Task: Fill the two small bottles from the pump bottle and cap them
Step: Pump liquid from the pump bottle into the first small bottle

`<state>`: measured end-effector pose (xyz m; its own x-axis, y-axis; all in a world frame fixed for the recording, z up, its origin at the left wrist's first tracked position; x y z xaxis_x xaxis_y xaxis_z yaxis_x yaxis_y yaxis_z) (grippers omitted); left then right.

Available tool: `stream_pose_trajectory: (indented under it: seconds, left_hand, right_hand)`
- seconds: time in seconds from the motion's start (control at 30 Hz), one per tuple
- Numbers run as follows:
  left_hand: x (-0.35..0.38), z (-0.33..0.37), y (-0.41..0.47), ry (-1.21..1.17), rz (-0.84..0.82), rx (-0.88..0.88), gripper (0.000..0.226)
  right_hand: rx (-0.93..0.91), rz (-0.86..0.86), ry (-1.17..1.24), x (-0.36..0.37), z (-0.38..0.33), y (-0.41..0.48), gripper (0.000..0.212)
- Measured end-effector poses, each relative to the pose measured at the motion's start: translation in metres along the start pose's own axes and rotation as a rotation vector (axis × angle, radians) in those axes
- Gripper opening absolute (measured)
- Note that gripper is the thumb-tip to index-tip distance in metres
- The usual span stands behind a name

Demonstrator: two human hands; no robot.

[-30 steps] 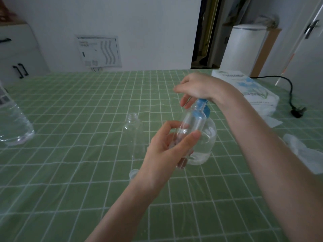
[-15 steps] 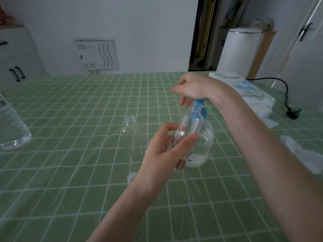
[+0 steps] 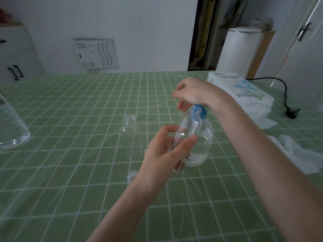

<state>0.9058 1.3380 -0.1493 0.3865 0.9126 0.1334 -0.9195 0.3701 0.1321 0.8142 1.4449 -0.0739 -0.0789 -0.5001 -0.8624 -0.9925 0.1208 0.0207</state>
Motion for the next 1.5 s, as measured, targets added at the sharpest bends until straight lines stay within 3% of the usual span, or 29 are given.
stream_pose_trajectory:
  seconds: [0.2, 0.47, 0.93, 1.1, 1.5]
  left_hand:
    - [0.001, 0.002, 0.001, -0.015, 0.008, 0.004, 0.047]
    - [0.0, -0.001, 0.002, -0.014, 0.007, -0.008, 0.029]
    - [-0.002, 0.0, 0.003, -0.014, 0.03, 0.002, 0.036]
    - [-0.002, -0.001, 0.003, -0.001, 0.028, 0.0, 0.03]
    - [-0.001, -0.002, 0.0, 0.014, 0.024, -0.023, 0.039]
  right_hand:
    - [-0.042, 0.063, 0.055, -0.012, -0.006, 0.001, 0.03]
    - [0.018, -0.025, -0.005, -0.002, 0.0, 0.003, 0.044]
    - [-0.013, 0.018, 0.015, -0.007, -0.006, 0.002, 0.042]
    - [0.015, -0.028, -0.025, -0.005, -0.004, 0.001, 0.041]
    - [0.019, -0.049, 0.0, 0.002, 0.0, 0.0, 0.037]
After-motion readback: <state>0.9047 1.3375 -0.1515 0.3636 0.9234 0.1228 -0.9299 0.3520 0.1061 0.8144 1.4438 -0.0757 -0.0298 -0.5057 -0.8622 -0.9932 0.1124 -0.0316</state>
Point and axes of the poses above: each hand's wrist, its own y-axis towards the middle knuckle, its own x-axis out of the palm, z = x × y, the point moved 6 cm from there along y, towards the middle knuckle, and after that the axes turned 5 degrees about z, right-handed, at the moved point
